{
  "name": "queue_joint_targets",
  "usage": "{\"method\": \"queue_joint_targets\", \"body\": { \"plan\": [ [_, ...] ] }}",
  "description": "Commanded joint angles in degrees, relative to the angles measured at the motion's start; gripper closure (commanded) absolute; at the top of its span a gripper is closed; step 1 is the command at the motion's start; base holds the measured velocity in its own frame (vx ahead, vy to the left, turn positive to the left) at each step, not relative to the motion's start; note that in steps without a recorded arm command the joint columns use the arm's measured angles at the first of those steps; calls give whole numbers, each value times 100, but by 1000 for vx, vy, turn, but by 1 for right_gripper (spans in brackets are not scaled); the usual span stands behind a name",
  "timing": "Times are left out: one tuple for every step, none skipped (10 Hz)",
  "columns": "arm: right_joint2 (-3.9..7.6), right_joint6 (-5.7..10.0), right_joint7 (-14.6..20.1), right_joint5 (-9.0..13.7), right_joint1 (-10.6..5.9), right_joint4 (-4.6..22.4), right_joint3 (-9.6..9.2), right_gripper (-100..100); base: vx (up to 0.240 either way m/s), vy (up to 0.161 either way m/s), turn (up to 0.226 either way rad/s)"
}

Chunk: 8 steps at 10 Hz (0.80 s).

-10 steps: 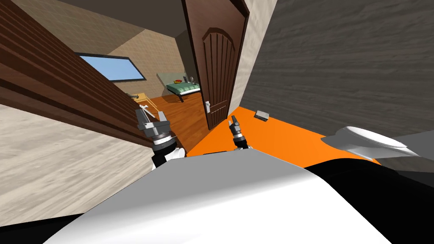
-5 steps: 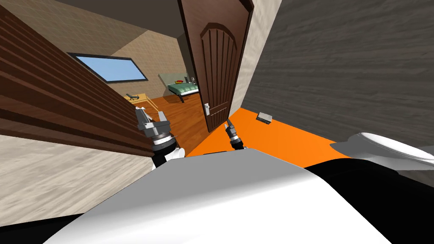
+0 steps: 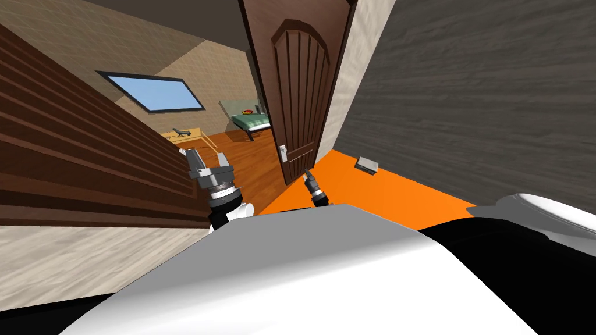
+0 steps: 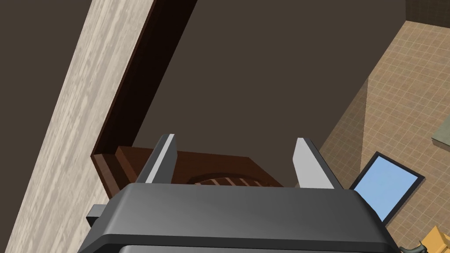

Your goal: Push the door open

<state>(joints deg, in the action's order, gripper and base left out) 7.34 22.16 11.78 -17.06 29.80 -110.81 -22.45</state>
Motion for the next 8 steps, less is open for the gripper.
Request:
{"method": "queue_joint_targets", "body": {
  "plan": [
    [11,18,83,-136,32,139,-149,-100,191,-93,51],
    [23,21,137,-212,28,227,-228,-100,196,-77,46],
    [38,25,214,-321,22,354,-341,-100,237,-75,62],
    [49,27,266,-393,18,439,-416,-100,211,-75,57],
    [58,30,315,-463,14,520,-488,-100,196,-84,42],
    [67,32,362,-528,10,597,-557,-100,223,-87,56],
    [75,34,408,-594,6,674,-625,-100,220,-88,52],
    [87,37,475,-687,1,783,-722,-100,231,-96,51]
  ]
}}
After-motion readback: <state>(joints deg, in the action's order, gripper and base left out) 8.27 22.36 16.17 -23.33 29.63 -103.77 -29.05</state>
